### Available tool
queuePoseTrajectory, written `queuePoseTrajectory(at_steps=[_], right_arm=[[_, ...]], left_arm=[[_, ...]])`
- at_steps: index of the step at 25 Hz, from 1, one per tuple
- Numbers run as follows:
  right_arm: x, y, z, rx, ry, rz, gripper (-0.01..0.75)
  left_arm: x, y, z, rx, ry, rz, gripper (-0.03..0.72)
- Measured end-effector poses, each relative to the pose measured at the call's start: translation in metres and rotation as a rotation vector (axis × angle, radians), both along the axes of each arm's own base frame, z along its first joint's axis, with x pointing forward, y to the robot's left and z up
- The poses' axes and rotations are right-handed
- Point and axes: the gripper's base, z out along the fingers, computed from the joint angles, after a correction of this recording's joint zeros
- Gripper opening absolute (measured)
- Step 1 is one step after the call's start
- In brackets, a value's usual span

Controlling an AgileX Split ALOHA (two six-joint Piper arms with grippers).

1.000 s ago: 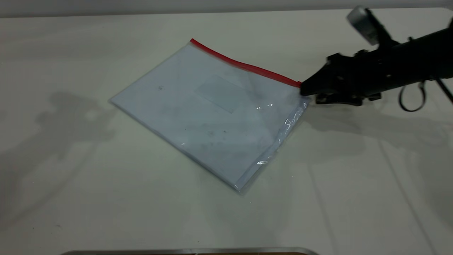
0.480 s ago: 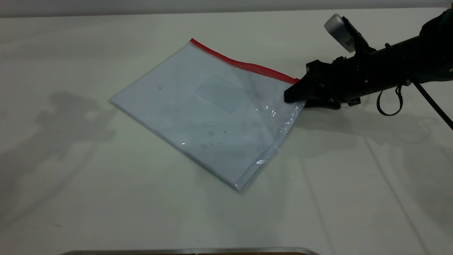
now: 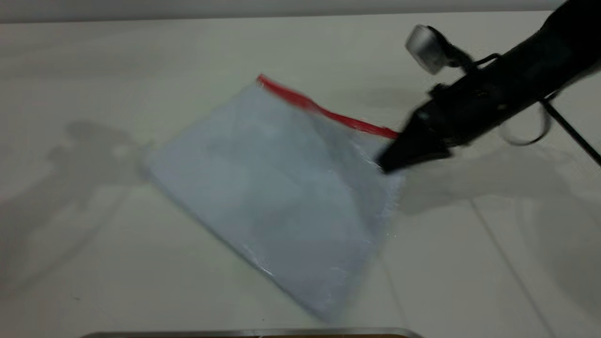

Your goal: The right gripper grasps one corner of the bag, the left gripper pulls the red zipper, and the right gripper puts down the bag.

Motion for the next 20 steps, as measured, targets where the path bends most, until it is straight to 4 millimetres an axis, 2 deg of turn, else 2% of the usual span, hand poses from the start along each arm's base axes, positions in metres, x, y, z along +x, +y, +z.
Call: queuePoseTrajectory(at_steps=[2, 4, 5, 7, 10, 12, 16, 20], right_arm=[[0.019, -0.021, 0.019, -0.109, -0.062, -0.052, 0.033], [0.043, -0.030, 0.042, -0.154, -0.170, -0.127, 0.033], [0.053, -0.028, 0.054, -0.154, -0.227, -0.137, 0.033], [0.064, -0.013, 0.072, -0.134, -0.314, -0.083, 0.033], [0.057, 0.031, 0.078, -0.104, -0.356, 0.047, 0.033], [0.049, 0.051, 0.078, -0.098, -0.359, 0.101, 0.033], [0.044, 0.069, 0.077, -0.106, -0.378, 0.138, 0.033], [0.042, 0.078, 0.084, -0.114, -0.414, 0.160, 0.033]], left_arm=[[0.004, 0.000, -0.013, 0.001, 0.035, -0.001, 0.546], [0.014, -0.003, -0.024, 0.002, 0.054, -0.020, 0.546], [0.020, -0.007, -0.029, -0.003, 0.060, -0.035, 0.546], [0.036, -0.018, -0.032, -0.022, 0.051, -0.086, 0.546], [0.058, -0.039, -0.044, -0.053, 0.053, -0.212, 0.546], [0.073, -0.054, -0.055, -0.082, 0.059, -0.312, 0.546], [0.092, -0.083, -0.089, -0.149, 0.113, -0.526, 0.546], [0.103, -0.111, -0.113, -0.214, 0.169, -0.684, 0.546]])
